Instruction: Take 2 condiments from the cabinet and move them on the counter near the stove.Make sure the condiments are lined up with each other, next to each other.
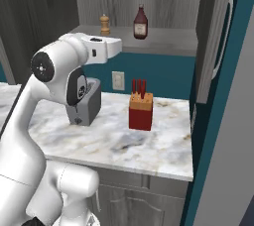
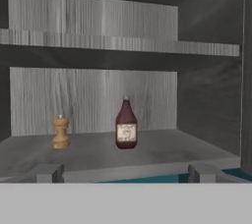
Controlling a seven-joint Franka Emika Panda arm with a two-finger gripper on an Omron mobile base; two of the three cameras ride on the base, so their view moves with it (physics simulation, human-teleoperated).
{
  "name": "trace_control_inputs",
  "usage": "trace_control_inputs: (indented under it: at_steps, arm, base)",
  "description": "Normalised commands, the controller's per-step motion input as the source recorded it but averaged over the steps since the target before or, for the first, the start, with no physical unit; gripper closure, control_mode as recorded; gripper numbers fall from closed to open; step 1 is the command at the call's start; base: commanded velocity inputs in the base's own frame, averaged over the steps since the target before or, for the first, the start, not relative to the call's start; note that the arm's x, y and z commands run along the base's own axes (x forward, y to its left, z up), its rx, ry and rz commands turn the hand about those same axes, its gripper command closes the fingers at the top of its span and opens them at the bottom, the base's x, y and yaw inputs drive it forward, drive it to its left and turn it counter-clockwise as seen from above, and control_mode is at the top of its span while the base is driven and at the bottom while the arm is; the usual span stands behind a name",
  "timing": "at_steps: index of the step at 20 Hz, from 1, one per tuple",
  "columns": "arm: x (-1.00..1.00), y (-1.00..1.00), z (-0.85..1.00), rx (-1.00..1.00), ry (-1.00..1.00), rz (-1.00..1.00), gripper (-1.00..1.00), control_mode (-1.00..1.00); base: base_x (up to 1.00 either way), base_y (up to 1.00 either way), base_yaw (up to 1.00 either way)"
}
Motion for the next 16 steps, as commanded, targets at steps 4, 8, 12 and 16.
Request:
trace_control_inputs:
  at_steps: [4, 8, 12, 16]
  arm:
    - [0.33, -0.04, 0.00, 0.00, 0.00, 0.00, -1.00, -1.00]
    - [0.40, 0.00, 0.00, 0.00, 0.00, 0.00, -1.00, -1.00]
    - [0.42, 0.00, 0.00, 0.00, 0.00, 0.00, -1.00, -1.00]
    - [0.39, -0.01, 0.00, 0.00, 0.00, 0.00, -1.00, -1.00]
  base:
    - [0.00, 0.00, 0.00]
    - [0.00, 0.00, 0.00]
    - [0.00, 0.00, 0.00]
    - [0.00, 0.00, 0.00]
